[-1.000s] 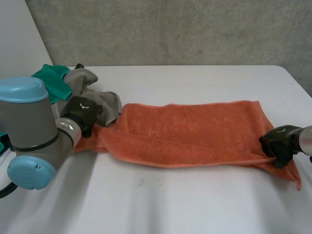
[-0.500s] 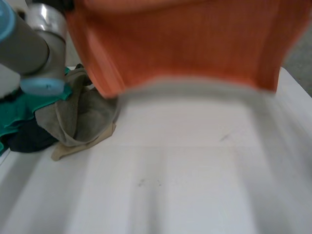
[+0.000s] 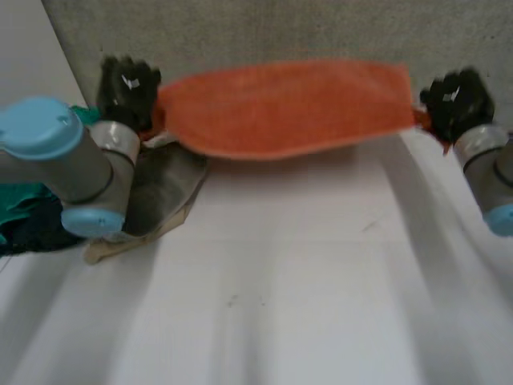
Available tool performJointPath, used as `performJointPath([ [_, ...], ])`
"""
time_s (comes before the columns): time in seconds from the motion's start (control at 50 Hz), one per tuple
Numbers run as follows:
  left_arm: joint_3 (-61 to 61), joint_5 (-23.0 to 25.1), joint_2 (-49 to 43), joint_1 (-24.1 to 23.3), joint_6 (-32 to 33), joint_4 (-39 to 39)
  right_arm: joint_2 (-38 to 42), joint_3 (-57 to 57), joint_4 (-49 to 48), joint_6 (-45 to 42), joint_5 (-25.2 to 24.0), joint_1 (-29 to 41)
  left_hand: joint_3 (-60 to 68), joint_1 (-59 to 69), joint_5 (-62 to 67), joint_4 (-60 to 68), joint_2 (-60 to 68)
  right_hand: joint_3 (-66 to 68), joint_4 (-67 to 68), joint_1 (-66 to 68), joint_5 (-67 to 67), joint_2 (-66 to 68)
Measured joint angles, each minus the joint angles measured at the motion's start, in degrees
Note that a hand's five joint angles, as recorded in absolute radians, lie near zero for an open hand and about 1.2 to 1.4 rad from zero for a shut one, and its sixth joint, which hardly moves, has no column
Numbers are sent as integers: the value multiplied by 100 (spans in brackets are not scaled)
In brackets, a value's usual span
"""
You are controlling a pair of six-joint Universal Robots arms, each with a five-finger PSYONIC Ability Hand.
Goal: Fold the laundry.
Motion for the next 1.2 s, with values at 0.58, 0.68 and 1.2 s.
performJointPath([
  [0.58,-4018,110,2770,-117,1299,-3795,-2176,2723,4745,-2770,-44,-1597,0,0,0,0,0,0,0,0,1,0],
  [0.68,-3831,100,2509,-151,1286,-3795,-2084,2772,4474,-2753,-35,-1557,0,0,0,0,0,0,0,0,1,0],
  [1.2,-1059,-87,744,-216,629,-2644,-341,739,1416,-2153,19,-478,0,0,2,0,0,0,0,0,1,0],
])
